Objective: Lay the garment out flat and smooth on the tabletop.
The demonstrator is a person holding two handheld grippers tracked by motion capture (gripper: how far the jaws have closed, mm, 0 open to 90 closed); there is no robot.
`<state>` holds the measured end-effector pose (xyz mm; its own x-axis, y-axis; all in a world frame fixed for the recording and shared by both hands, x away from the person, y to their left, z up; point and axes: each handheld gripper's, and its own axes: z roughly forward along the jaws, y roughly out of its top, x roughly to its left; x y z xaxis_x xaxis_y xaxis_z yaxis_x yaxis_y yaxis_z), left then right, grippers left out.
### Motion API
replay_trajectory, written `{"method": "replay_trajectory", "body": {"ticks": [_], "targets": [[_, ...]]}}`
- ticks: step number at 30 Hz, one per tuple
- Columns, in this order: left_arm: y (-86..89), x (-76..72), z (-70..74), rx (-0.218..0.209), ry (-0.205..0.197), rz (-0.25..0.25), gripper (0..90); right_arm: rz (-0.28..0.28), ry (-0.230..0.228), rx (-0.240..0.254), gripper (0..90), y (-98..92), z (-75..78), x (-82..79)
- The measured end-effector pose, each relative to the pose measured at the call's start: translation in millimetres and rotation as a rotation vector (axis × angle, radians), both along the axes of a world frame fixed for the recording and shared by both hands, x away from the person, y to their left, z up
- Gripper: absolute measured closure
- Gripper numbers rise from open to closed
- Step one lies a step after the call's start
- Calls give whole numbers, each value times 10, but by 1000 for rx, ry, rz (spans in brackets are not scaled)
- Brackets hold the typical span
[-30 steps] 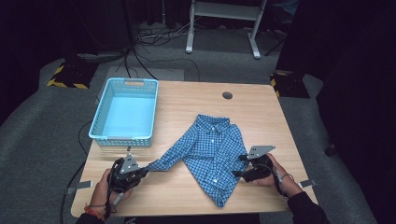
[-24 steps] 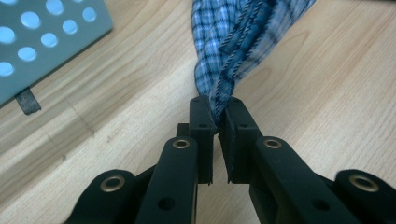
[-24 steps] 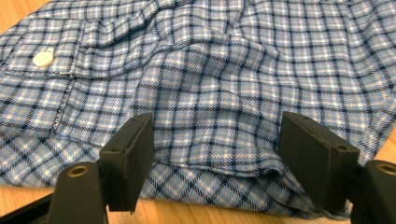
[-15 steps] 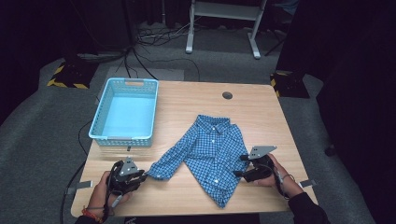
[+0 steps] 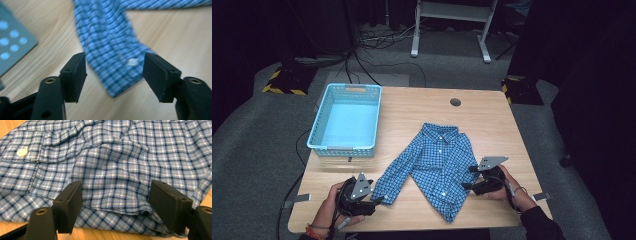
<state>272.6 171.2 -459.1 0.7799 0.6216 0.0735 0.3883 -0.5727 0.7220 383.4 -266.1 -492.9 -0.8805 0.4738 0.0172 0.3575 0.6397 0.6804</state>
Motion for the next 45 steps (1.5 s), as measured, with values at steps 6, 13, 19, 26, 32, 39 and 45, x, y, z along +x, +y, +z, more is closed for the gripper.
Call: {"method": "replay_trajectory", "body": {"ticks": [6, 13, 19, 26, 32, 39, 45], "targets": [[-203, -57, 28, -3, -5, -80, 275, -2, 0, -1, 272, 4, 0, 0], [-456, 17, -83, 72, -8, -132, 298, -6, 0, -2, 270, 9, 0, -2], [-527, 138, -197, 155, -2, -131, 476, -5, 0, -1, 270, 8, 0, -2], [-519, 195, -184, 174, -5, -145, 818, -4, -1, 0, 270, 7, -2, -2], [-405, 281, -87, 68, 4, -96, 877, -4, -1, 0, 269, 8, -2, -1], [-281, 294, -14, 20, -18, -59, 881, -4, -2, 2, 269, 7, -4, -1], [-89, 326, 75, -61, -33, 17, 881, -5, -1, 2, 269, 7, -3, -2]]}}
